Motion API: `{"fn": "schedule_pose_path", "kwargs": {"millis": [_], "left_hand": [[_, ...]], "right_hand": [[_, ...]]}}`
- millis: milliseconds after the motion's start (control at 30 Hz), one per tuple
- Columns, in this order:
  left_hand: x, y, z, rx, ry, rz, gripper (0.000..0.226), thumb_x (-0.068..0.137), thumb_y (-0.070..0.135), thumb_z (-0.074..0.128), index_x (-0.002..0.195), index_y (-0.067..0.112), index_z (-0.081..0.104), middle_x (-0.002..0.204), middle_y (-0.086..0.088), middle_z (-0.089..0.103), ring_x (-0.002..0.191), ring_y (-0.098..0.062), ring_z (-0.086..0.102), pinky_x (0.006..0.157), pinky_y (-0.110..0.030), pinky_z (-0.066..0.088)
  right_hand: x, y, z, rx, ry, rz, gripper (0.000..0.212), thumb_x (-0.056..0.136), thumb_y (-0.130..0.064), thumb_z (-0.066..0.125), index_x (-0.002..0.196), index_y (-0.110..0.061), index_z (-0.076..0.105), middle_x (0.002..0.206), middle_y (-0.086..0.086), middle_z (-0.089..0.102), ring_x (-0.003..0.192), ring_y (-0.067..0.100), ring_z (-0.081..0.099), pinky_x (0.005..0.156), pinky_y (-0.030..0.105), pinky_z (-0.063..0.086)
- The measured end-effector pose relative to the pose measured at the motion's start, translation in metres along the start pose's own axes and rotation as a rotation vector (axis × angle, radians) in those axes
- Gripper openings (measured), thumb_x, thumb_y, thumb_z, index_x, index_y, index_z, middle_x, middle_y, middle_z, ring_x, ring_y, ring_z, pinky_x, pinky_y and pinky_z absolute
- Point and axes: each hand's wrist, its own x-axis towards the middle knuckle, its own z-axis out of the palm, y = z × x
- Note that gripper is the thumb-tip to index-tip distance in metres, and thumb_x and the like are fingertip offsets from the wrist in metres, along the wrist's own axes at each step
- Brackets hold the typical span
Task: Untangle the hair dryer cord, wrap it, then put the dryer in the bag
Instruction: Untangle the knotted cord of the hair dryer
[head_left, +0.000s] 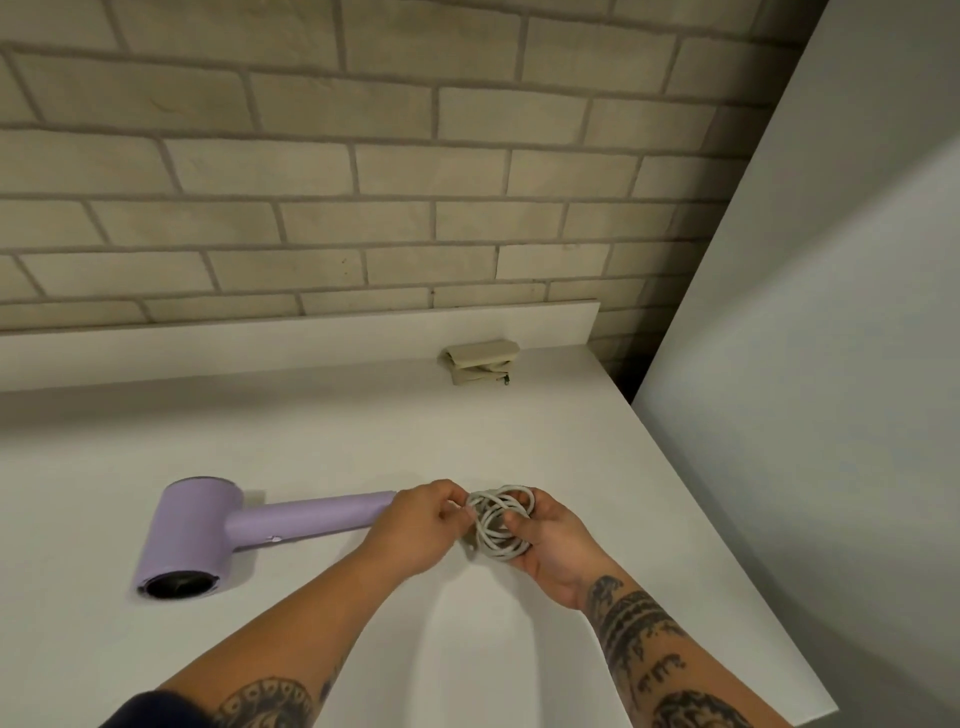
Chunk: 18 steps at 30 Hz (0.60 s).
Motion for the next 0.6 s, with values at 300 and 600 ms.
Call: {"fn": "schedule_pose_path", "kwargs": {"millis": [300, 600], "left_hand": [[0.002, -0.001, 0.005, -0.201, -0.019, -0.066, 0.013, 0.098, 0.026, 0.067, 0.093, 0.014, 0.066, 0.074, 0.005, 0.074, 0.059, -0.012, 0.067, 0.047, -0.02, 0.045], [0.015, -0.004, 0.002, -0.174, -0.101, -0.028, 0.008, 0.098, 0.019, 0.067, 0.095, 0.011, 0.067, 0.076, 0.0, 0.073, 0.063, -0.011, 0.062, 0.054, -0.02, 0.045]], "right_hand": [[-0.002, -0.015, -0.007, -0.262, 0.026, 0.009, 0.022, 0.1, -0.018, 0.057, 0.119, -0.008, 0.065, 0.11, 0.013, 0.073, 0.096, 0.024, 0.071, 0.087, 0.044, 0.057], [0.01, -0.045, 0.002, -0.798, 0.126, -0.02, 0.029, 0.096, -0.032, 0.064, 0.101, -0.006, 0.075, 0.107, 0.006, 0.075, 0.1, 0.017, 0.069, 0.074, 0.019, 0.051]]}}
